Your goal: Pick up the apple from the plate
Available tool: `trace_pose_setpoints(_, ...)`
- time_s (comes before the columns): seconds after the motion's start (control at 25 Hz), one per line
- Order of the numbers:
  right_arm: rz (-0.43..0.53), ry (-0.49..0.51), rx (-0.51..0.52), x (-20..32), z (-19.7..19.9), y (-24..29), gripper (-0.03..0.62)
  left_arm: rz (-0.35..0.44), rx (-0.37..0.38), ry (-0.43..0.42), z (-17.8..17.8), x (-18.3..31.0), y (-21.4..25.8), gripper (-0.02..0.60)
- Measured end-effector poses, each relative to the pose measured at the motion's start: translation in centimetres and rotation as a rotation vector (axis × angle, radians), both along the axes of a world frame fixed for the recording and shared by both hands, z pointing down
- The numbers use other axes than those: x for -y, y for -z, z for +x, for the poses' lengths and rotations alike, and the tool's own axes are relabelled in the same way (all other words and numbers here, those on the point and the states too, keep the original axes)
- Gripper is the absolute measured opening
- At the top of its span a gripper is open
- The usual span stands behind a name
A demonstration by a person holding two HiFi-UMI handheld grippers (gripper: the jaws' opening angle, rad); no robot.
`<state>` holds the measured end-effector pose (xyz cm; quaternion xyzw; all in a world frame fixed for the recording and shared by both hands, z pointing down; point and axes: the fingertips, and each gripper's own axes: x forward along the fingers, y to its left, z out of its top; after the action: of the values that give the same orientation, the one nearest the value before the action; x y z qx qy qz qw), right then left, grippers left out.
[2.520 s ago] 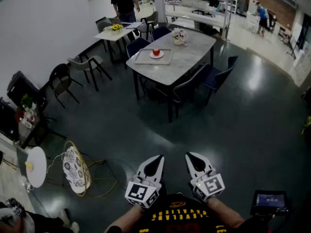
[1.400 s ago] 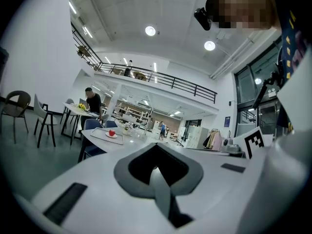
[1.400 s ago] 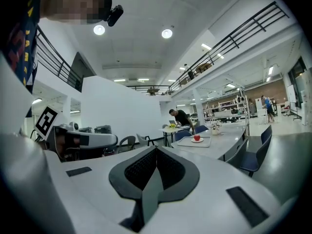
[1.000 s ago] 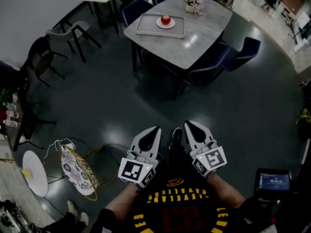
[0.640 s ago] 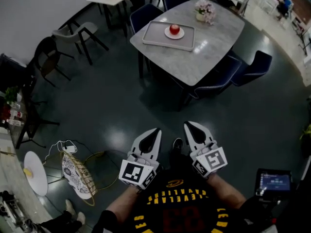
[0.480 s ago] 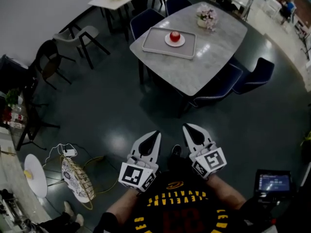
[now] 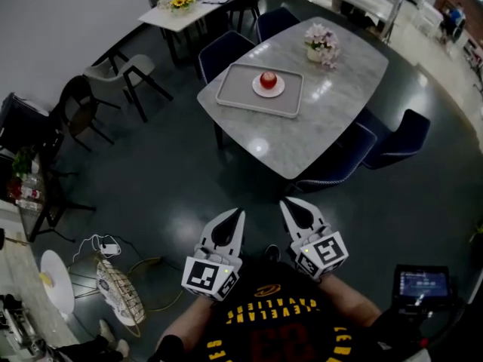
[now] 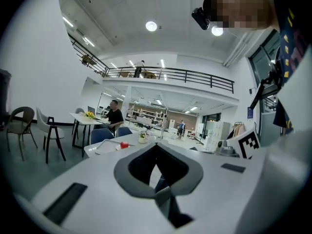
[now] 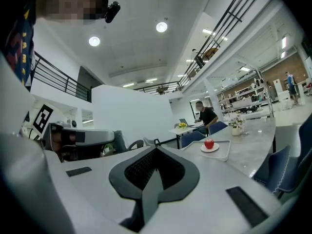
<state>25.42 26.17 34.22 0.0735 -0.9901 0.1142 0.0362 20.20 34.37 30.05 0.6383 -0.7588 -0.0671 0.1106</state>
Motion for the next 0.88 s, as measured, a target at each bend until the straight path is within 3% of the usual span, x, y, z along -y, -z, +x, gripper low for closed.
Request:
trace_pose_setpoints(0.44,0.005,-0.037,-0.012,5.4,-6.2,-1.4,0.006,0.008,-0.008,-0.033,-7.1,5.6,-1.2,0.000)
trace_pose_setpoints(0.68,-0.005,-0.100,-0.045,8.3,-12.4,-1.4,0.006,0.025,-0.024,-0.071,-14.6,8.0,-0.7,0.000)
trace_pose_setpoints(0.88,-0.030,-0.167,-0.006,10.4,-17.9,-0.6,0.006,0.039,-0.037,-0.111,-21.2,9.2,-0.4,0.000)
